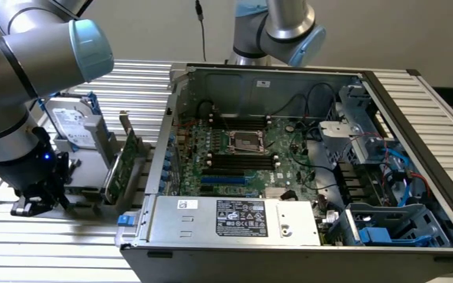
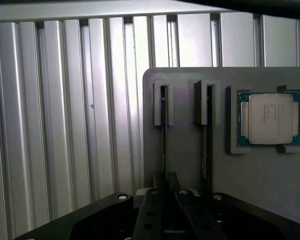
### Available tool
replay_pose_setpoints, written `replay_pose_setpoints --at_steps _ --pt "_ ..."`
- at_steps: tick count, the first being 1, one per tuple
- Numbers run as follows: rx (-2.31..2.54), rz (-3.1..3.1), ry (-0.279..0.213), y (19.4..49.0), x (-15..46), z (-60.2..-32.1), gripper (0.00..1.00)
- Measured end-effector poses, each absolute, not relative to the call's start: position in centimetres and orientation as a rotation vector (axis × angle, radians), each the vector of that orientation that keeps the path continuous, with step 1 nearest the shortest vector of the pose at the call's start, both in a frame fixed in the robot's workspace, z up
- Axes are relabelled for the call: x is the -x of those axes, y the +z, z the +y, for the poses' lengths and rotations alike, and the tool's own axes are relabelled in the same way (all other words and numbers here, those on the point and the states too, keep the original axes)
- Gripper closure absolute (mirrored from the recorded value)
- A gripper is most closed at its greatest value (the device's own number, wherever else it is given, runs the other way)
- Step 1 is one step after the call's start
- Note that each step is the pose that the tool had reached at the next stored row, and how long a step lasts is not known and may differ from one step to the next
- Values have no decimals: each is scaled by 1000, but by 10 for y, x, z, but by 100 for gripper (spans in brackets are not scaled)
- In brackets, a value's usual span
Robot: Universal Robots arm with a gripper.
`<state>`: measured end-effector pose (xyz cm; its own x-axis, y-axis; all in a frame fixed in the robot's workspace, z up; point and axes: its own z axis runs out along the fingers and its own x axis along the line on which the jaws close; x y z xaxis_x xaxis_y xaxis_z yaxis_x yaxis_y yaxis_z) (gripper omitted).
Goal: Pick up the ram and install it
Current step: 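Pick up the ram and move it above insertion slot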
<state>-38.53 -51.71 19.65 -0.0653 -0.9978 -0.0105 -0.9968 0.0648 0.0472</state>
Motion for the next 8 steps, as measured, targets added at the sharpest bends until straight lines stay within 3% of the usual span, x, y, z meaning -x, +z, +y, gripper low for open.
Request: replay_pose_setpoints --at_steps 8 --pt "-2131 -2274 -65 213 385 -517 86"
